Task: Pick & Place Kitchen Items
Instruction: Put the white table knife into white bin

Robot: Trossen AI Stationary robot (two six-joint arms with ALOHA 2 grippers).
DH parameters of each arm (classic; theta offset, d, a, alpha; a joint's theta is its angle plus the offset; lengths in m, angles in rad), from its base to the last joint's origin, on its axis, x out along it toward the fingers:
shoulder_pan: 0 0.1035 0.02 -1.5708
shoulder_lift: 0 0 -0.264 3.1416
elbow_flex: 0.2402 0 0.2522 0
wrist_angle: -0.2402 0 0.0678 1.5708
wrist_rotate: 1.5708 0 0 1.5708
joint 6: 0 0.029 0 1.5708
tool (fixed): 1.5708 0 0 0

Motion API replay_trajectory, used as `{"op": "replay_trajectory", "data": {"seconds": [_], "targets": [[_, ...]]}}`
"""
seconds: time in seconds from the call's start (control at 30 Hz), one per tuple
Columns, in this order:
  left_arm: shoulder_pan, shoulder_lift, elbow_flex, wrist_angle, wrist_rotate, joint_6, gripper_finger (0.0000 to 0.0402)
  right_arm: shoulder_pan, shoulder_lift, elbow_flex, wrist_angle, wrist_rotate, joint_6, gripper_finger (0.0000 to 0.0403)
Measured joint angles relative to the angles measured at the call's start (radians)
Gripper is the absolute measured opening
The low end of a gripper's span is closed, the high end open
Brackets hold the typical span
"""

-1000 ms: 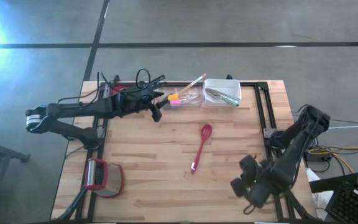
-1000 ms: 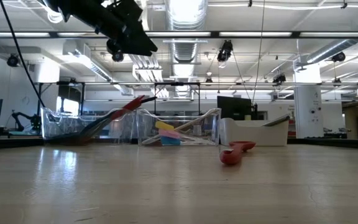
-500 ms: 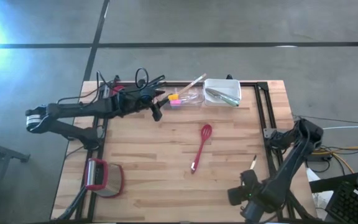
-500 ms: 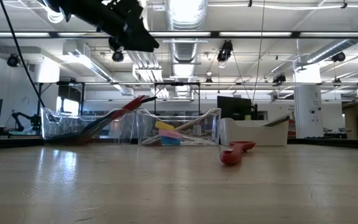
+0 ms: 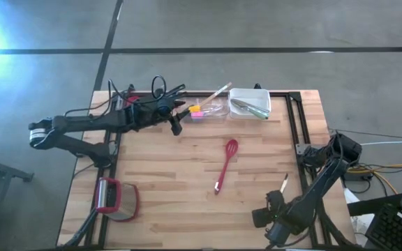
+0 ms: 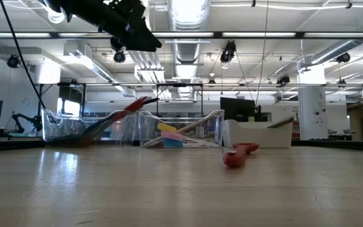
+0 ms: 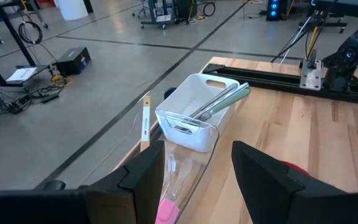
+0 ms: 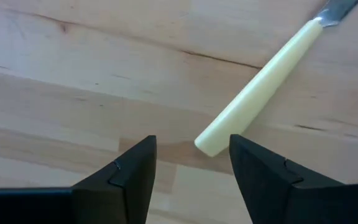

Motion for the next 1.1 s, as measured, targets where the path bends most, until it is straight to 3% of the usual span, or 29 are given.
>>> {"op": "replay_trajectory", "data": {"seconds": [0.83, 1.1], "targets": [[-0.001, 0.0, -0.008, -0.012, 0.0, 0.018, 0.0193, -0.021, -0.029, -0.215, 0.196, -0.097, 0.017, 0.0177], [-0.001, 0.0, -0.008, -0.011, 0.0, 0.016, 0.0193, -0.02, -0.033, -0.24, 0.201, -0.101, 0.008, 0.0123]]}}
